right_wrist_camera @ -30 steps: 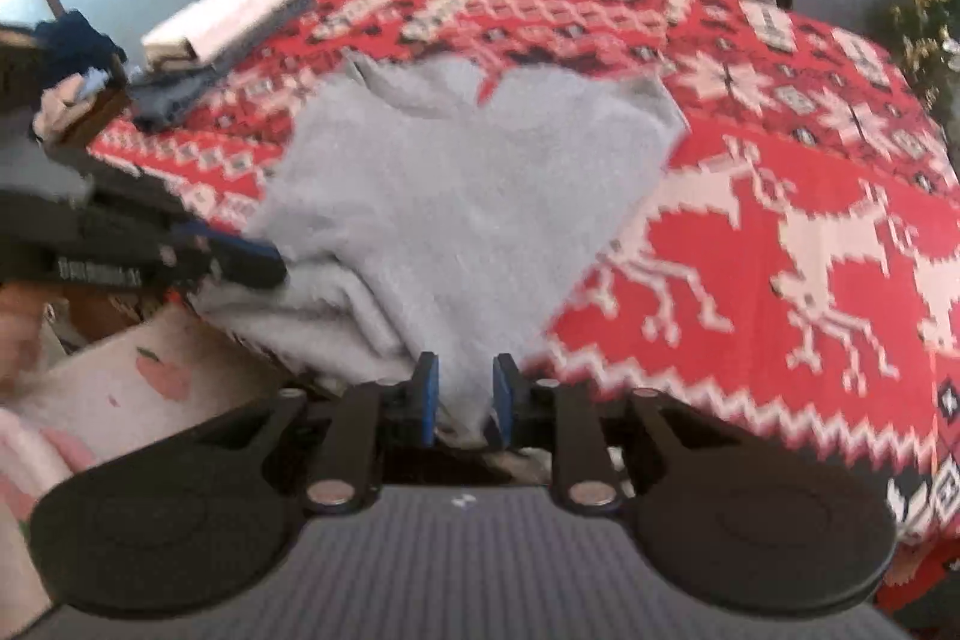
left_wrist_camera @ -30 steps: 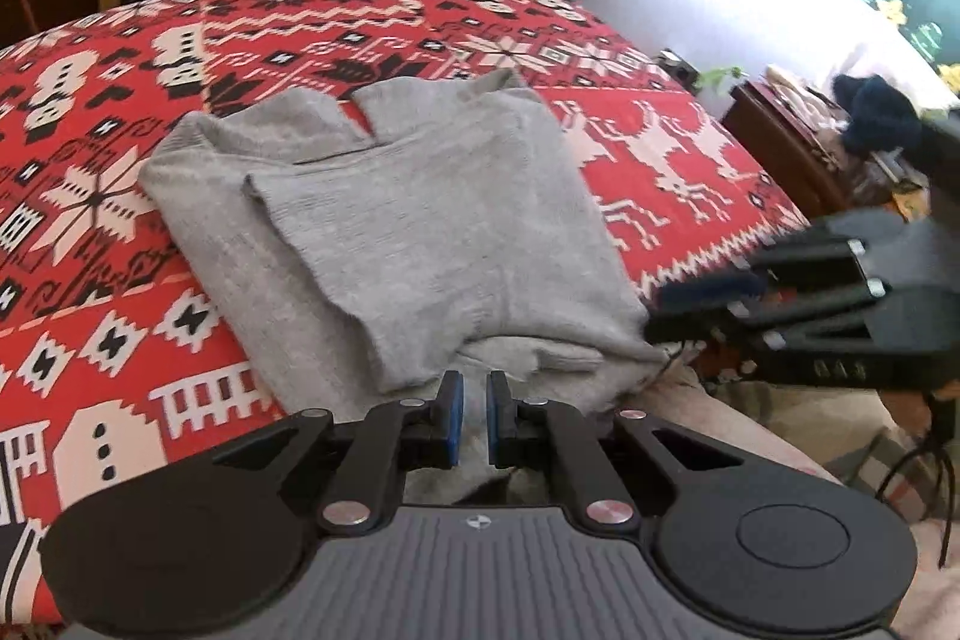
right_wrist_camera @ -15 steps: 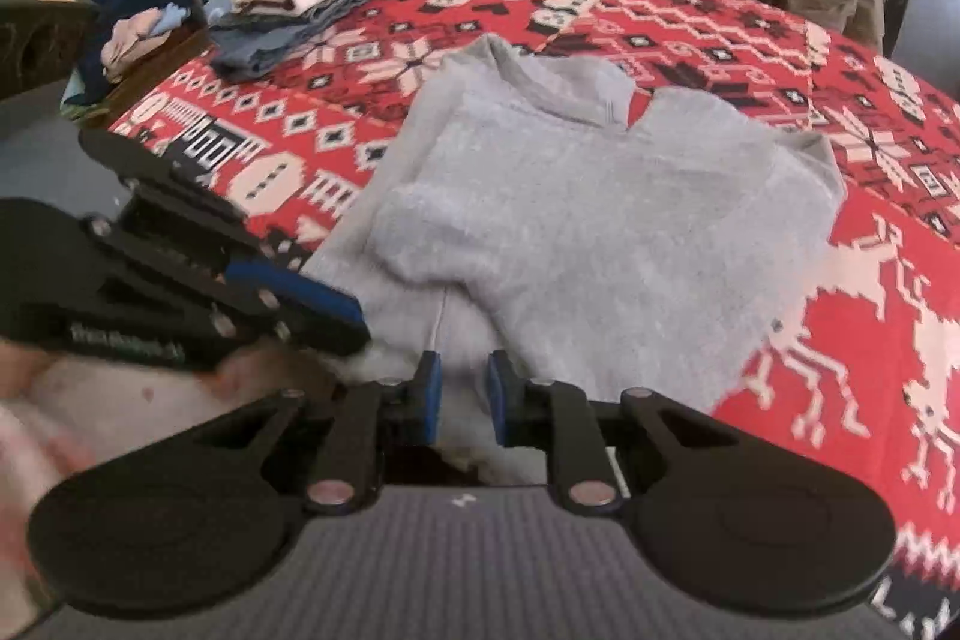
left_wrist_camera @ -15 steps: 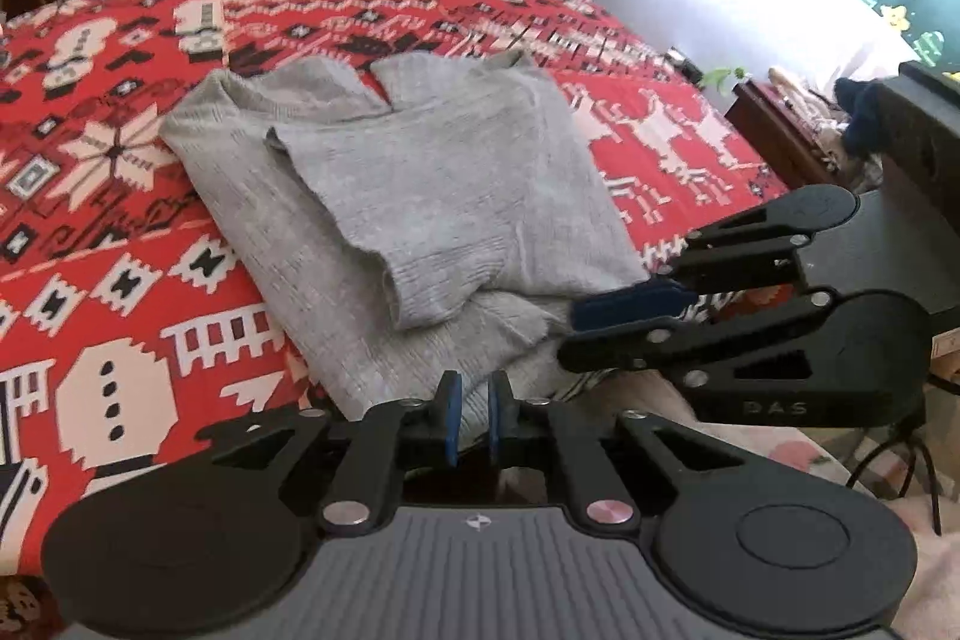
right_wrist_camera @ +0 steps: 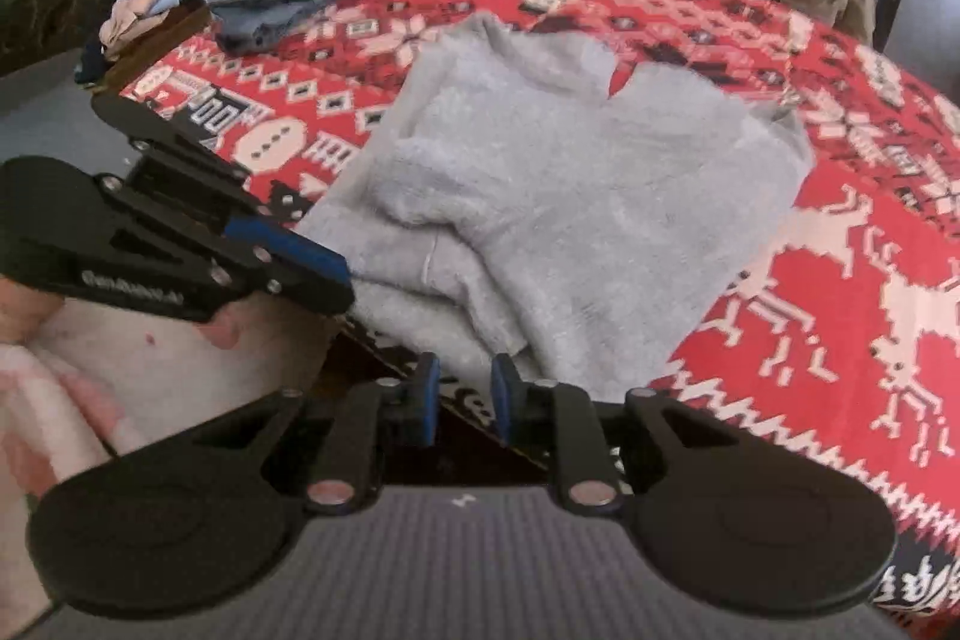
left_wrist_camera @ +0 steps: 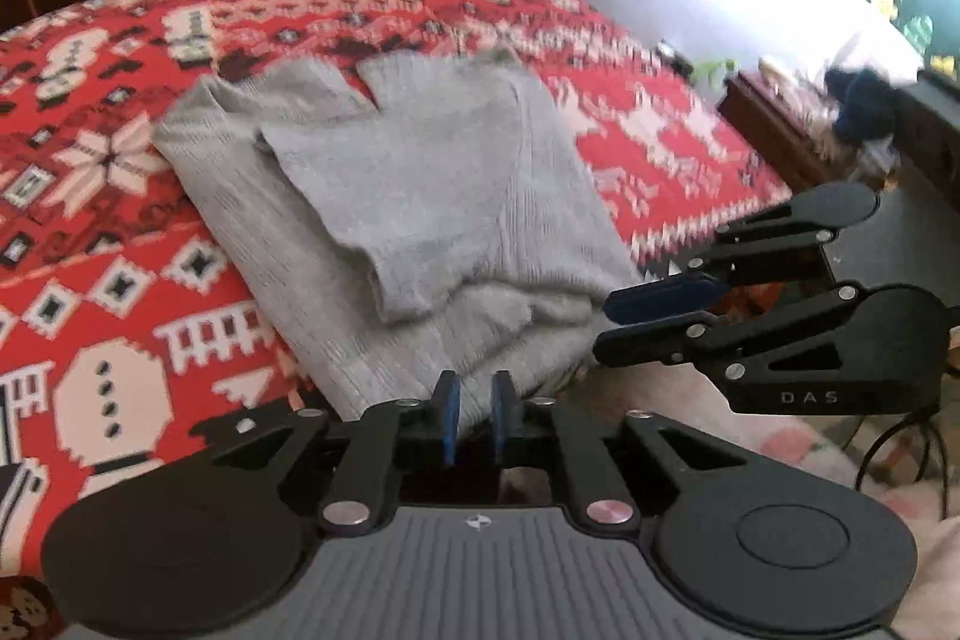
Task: Fold clothes
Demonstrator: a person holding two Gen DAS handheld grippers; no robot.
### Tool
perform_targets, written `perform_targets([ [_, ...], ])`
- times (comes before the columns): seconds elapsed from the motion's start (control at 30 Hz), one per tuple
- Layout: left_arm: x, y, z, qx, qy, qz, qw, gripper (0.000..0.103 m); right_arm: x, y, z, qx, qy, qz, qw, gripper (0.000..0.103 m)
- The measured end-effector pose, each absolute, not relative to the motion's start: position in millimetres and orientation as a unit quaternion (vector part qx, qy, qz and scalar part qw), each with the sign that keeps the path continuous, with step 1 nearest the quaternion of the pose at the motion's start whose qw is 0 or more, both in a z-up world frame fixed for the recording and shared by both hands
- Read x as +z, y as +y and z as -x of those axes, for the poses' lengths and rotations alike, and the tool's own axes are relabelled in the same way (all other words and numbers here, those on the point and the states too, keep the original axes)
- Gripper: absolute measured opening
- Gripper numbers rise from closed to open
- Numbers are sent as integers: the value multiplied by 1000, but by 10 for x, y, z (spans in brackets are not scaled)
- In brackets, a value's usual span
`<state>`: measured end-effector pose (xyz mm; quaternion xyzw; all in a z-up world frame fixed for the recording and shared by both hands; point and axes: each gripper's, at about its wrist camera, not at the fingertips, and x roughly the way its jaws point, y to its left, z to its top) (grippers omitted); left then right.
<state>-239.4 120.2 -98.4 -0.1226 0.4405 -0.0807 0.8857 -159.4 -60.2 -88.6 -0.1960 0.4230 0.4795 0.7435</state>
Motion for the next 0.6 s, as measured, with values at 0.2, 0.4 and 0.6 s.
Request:
perform_targets([
  [0.2,-791,1465,2258,0,404,112,908,35,-648,-718,1391,455,407,152,777,70],
  [0.4,-853,1850,1925,76,411,132,899,55,-484,-784,1178,417,375,135,817,102],
  [0.6,-838,2026,1851,76,365,112,921,85,-469,-816,958,385,355,147,839,102],
])
